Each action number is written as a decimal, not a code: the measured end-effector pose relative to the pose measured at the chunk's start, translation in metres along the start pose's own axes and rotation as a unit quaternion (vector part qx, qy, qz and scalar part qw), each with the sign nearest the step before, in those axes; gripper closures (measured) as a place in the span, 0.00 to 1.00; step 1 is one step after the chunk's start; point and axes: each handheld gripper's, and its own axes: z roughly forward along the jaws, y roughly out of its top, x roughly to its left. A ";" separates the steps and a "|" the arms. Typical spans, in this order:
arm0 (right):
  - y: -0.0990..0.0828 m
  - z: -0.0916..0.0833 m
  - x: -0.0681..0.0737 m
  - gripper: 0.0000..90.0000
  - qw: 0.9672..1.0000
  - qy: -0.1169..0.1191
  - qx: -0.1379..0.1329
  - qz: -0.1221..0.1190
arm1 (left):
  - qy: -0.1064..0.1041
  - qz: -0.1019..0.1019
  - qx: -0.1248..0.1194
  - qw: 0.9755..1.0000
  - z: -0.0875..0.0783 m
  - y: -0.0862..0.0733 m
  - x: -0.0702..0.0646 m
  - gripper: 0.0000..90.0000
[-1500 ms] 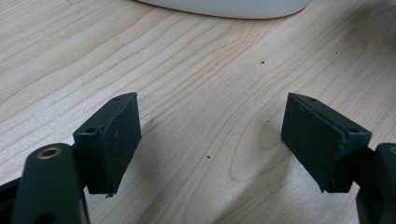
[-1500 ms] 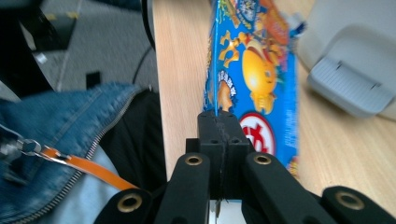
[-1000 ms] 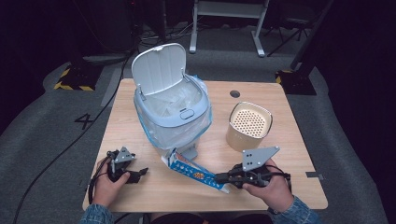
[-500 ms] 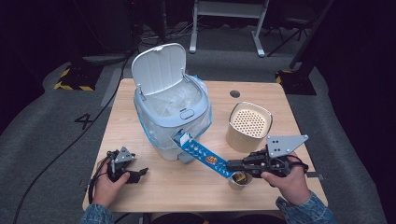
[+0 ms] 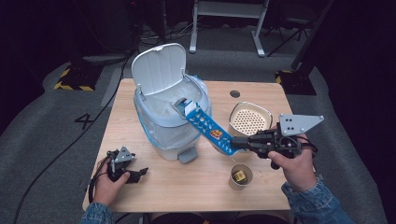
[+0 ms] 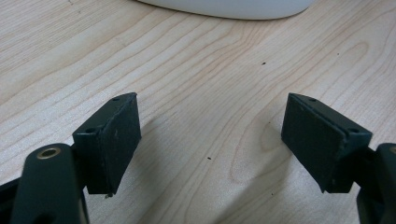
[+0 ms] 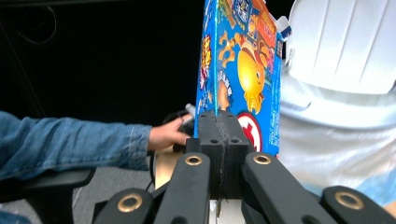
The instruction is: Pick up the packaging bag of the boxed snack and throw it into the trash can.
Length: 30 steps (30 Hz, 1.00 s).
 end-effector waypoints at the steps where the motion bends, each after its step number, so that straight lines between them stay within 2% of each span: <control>1: 0.003 0.000 -0.002 1.00 1.000 0.000 -0.004 -0.001 | 0.000 0.000 0.000 1.000 0.000 0.000 0.000 0.22; 7: 0.021 0.002 -0.013 1.00 1.000 -0.008 -0.027 -0.009 | 0.001 0.000 0.000 1.000 0.000 0.000 0.000 0.22; 14: 0.041 0.009 -0.028 1.00 0.998 -0.022 -0.063 -0.017 | 0.001 0.001 0.000 1.000 0.000 0.000 0.000 0.23; 18: 0.055 0.021 -0.040 1.00 0.996 -0.038 -0.082 -0.025 | 0.001 0.001 0.000 1.000 0.000 0.000 0.000 0.23; 22: 0.062 0.028 -0.046 1.00 0.994 -0.047 -0.092 -0.028 | 0.003 0.001 0.000 1.000 0.000 0.000 0.000 0.23; 30: 0.075 0.057 -0.068 1.00 0.993 -0.058 -0.100 -0.029 | 0.007 0.002 0.000 1.000 -0.001 0.000 -0.001 0.23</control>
